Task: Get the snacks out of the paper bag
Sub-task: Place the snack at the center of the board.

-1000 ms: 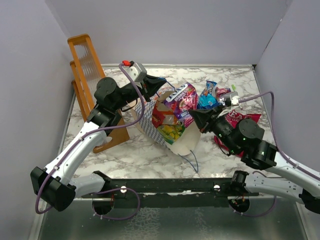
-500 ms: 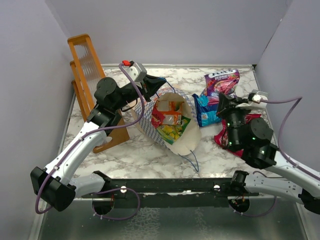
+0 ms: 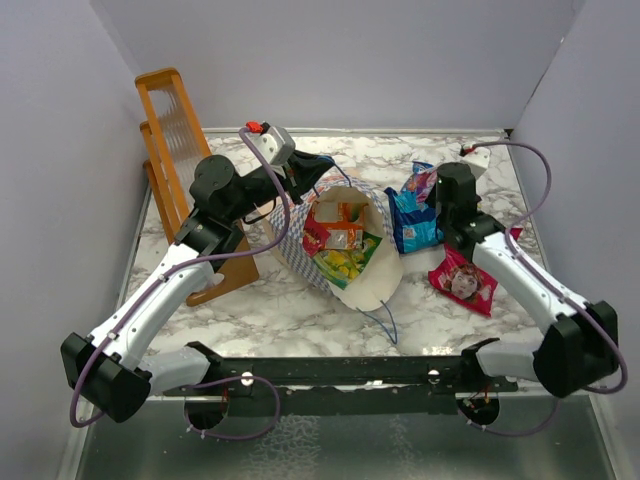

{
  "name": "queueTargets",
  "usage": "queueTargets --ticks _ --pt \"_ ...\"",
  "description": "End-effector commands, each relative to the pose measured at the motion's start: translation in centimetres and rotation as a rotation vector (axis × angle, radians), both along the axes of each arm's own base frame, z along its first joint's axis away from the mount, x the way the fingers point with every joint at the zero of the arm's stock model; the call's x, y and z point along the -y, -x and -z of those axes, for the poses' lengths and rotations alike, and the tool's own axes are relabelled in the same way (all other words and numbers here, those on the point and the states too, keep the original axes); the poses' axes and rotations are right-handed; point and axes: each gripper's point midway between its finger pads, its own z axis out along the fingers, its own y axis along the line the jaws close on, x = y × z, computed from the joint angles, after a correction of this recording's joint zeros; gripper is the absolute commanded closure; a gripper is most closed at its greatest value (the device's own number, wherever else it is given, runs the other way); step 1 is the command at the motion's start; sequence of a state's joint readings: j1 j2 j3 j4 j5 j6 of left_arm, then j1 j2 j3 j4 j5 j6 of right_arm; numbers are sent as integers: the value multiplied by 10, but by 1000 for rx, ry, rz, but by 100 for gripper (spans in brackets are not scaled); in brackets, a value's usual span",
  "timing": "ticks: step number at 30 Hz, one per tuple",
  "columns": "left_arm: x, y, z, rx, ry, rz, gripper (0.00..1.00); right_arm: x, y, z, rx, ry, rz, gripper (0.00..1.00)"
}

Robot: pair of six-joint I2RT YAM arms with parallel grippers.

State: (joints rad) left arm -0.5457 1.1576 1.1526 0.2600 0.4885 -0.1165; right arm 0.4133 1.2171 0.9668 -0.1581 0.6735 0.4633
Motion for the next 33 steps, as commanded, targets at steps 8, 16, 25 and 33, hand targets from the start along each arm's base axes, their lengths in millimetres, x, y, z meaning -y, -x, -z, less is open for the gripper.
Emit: queueTargets --ticks 8,16,25,33 --pt "-2 3 -13 49 18 -8 100 -20 -57 88 -107 -241 -182 98" --pt "-1 6 -15 51 23 5 100 5 -26 125 -218 -214 -88 66" --pt "1 9 -17 52 28 17 100 -35 38 8 8 -253 -458 49" --pt "0 11 -18 57 30 14 100 -89 128 5 84 -409 -835 39"
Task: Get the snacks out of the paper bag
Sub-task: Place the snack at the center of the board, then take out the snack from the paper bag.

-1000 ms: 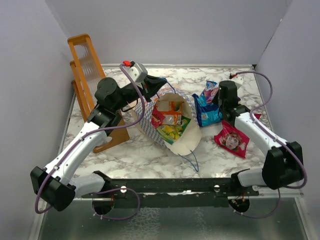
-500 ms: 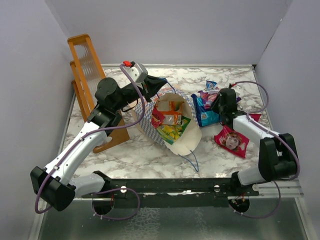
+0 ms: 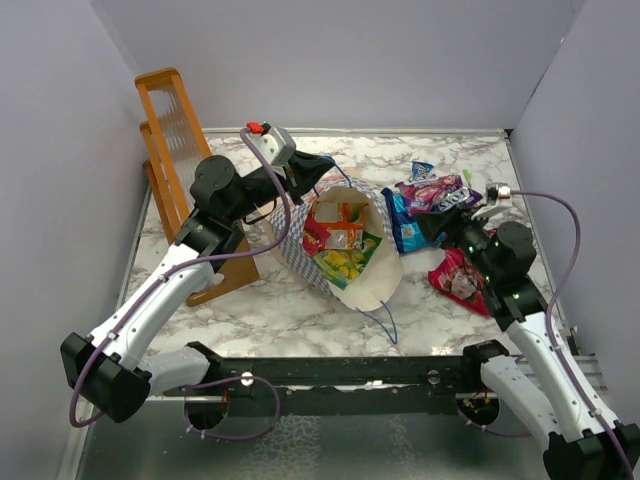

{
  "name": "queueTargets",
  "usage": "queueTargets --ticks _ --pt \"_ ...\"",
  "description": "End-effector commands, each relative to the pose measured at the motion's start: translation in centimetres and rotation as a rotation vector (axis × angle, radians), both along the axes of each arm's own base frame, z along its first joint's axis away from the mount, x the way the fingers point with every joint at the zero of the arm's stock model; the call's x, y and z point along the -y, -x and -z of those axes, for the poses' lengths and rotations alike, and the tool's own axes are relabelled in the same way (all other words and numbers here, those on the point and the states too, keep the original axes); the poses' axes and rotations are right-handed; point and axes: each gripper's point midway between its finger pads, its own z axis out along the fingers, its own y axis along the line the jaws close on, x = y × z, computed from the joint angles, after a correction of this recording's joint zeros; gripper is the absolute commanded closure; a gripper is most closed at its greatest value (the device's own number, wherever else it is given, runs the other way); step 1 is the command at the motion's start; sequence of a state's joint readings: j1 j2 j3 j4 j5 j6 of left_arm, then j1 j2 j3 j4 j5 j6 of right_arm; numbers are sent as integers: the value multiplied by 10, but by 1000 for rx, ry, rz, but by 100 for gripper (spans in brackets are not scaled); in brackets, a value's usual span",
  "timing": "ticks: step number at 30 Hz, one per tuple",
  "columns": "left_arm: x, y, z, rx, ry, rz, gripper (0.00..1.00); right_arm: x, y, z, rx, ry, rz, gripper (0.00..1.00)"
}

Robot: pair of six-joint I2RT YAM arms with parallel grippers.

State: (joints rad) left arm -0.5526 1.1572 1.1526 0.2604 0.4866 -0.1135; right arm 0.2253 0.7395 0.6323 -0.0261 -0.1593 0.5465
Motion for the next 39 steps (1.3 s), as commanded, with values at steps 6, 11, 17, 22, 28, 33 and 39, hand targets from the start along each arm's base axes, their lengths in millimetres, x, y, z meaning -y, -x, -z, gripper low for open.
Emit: queueTargets --ticks 6,11,17,22,28,33,39 --pt "-1 11 -19 62 25 5 100 -54 79 24 -78 -19 -424 35" --pt "2 11 -16 58 17 7 100 -62 94 6 -38 14 -510 29" --pt "4 9 -12 50 11 9 100 -78 88 11 -82 92 -534 27" --pt "4 8 -11 50 7 5 100 -118 83 18 -122 237 -457 26" --pt "5 10 -12 52 6 8 100 -136 53 48 -224 343 -208 42" --pt "5 12 -13 56 10 14 100 -139 33 66 -190 387 -41 45" --pt "5 14 -16 59 16 20 100 -156 22 91 -115 410 47 45"
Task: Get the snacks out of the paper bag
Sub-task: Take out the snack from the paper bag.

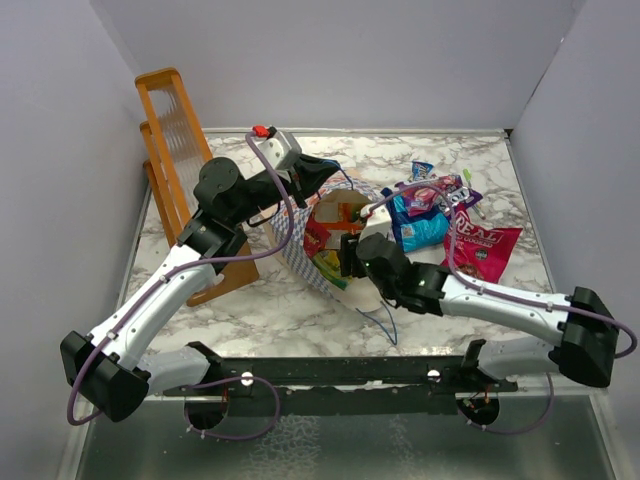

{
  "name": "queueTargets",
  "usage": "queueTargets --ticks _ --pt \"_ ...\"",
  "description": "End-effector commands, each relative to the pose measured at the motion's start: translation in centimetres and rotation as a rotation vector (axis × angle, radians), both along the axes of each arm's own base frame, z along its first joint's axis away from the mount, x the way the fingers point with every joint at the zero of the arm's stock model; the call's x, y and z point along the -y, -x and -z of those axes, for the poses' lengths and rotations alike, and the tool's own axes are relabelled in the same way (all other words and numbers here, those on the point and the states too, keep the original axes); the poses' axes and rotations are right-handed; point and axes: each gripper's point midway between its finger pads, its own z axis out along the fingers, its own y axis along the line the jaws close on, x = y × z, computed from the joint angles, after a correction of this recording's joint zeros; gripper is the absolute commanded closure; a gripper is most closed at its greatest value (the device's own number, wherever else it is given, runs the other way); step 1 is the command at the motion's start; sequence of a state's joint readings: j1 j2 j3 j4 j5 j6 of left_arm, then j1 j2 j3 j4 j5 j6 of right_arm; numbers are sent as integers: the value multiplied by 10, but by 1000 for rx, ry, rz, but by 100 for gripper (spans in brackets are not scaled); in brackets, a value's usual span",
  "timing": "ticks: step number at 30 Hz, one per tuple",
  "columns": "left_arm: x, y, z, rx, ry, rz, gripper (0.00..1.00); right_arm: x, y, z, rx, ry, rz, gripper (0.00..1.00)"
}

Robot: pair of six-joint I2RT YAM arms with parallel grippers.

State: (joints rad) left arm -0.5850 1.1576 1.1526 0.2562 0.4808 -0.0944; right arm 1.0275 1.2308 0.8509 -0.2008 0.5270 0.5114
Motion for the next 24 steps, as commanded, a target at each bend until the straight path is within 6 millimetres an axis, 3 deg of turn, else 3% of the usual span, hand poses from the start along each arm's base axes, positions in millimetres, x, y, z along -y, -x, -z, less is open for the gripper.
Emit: queueTargets --ticks 1,7,11,19,24 --pt "-3 6 -16 45 28 -2 100 3 -27 5 138 -15 171 45" --pt "2 13 -19 29 53 46 100 -1 -45 44 165 36 261 54" --pt "5 17 -19 21 64 81 100 -1 -56 64 162 69 339 56" --pt "7 18 -20 19 67 89 100 19 -74 104 57 61 506 48" --pt "7 20 -21 19 71 95 100 12 -84 106 58 68 460 38"
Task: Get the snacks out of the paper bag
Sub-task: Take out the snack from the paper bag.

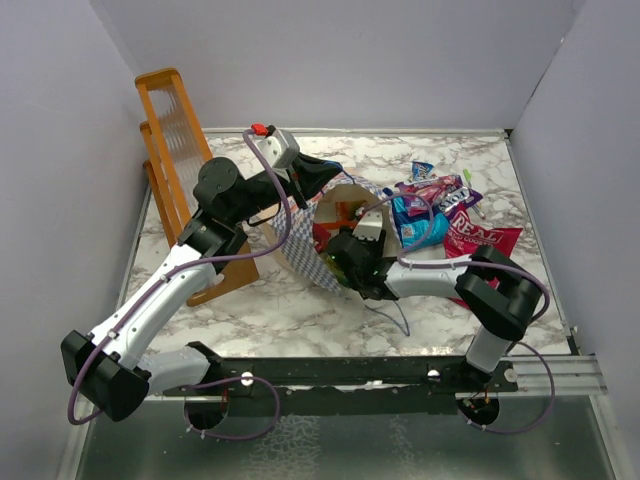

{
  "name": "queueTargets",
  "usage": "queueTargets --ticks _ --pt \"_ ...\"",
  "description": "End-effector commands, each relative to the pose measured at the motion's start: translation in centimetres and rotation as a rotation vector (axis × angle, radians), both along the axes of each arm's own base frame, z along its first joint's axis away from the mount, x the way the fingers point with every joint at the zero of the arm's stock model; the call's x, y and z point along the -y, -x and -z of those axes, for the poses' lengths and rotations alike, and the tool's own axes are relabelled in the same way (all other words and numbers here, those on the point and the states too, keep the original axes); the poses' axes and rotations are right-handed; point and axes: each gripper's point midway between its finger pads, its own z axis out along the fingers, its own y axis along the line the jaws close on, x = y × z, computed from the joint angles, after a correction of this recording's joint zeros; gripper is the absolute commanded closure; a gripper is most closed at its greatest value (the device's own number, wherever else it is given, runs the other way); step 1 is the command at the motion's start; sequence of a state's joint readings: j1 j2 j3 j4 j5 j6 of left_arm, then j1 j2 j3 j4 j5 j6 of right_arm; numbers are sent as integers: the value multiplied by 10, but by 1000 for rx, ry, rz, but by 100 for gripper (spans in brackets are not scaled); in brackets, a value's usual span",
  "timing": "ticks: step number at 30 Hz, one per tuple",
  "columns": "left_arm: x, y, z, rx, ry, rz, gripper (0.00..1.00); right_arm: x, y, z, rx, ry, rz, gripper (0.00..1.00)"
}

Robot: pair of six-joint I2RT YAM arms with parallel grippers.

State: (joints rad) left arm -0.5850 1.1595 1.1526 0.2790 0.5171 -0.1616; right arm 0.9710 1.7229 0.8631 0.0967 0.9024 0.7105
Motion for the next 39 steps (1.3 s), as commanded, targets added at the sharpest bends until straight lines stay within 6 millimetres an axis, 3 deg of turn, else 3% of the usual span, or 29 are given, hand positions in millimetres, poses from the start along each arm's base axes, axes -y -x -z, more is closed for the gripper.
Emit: queueTargets --ticks 1,3,8,14,18,21,24,28,33,39 --pt "2 12 -17 54 38 45 100 -5 -11 -1 16 -19 9 35" --pt "2 12 -17 54 38 45 100 -4 -13 -3 18 -24 11 29" --pt "3 12 -17 52 40 50 100 -4 -22 1 4 -66 3 26" --pt "5 12 -15 47 39 57 100 -31 -38 10 -7 -70 -79 30" --pt "4 11 -16 48 39 52 100 -47 -49 19 -30 -64 -98 39" --pt "3 11 -16 51 38 50 100 -56 -50 18 -41 -80 -124 61" --pt "4 11 -16 50 38 50 100 -58 -48 0 -24 -118 -144 76" --pt "4 11 -16 48 38 51 100 -59 -45 -41 46 -164 -195 96" --pt "4 10 -14 45 35 48 100 -61 -38 -79 82 -200 -249 98" --pt "6 7 -10 37 29 45 100 -49 -16 -107 107 -264 -299 98"
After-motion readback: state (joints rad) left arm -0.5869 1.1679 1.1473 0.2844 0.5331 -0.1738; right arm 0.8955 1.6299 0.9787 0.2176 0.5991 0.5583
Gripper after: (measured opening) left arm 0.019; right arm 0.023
